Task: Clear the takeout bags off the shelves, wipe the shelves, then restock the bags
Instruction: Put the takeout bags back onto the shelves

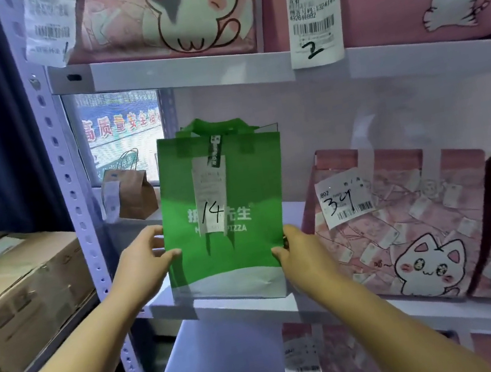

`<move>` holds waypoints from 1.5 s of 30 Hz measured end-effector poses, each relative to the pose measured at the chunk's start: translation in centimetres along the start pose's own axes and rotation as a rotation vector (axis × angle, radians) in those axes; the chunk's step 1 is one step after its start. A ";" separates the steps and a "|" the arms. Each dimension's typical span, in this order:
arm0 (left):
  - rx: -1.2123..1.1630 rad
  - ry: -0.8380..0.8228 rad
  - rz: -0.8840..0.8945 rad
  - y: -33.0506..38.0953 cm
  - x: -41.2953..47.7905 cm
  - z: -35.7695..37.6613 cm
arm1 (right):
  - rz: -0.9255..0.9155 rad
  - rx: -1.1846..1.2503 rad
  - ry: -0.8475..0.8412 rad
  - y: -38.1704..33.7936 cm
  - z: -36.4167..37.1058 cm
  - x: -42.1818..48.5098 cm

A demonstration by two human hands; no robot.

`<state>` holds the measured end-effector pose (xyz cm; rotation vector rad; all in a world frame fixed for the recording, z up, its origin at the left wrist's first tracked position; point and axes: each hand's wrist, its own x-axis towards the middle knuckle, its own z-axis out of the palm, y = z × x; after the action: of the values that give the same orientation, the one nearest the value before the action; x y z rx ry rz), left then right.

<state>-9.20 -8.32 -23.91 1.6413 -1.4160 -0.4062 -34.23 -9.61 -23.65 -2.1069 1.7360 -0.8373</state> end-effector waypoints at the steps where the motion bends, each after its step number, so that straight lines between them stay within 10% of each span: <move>1: 0.002 0.010 0.003 -0.1 0.1 0.2 | -0.004 -0.002 -0.001 0.0 0.1 0.2; 19: -0.033 -0.020 0.088 -1.3 -5.8 -1.7 | 0.040 0.197 0.248 -1.2 -2.5 -7.9; 45: -0.115 -0.468 -0.105 -0.1 -22.2 16.5 | 0.438 0.101 -0.001 19.2 -3.2 -23.4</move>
<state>-27.73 5.08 -39.49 1.5928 -1.6087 -0.9647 -53.95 8.82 -37.70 -1.5725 2.0012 -0.7712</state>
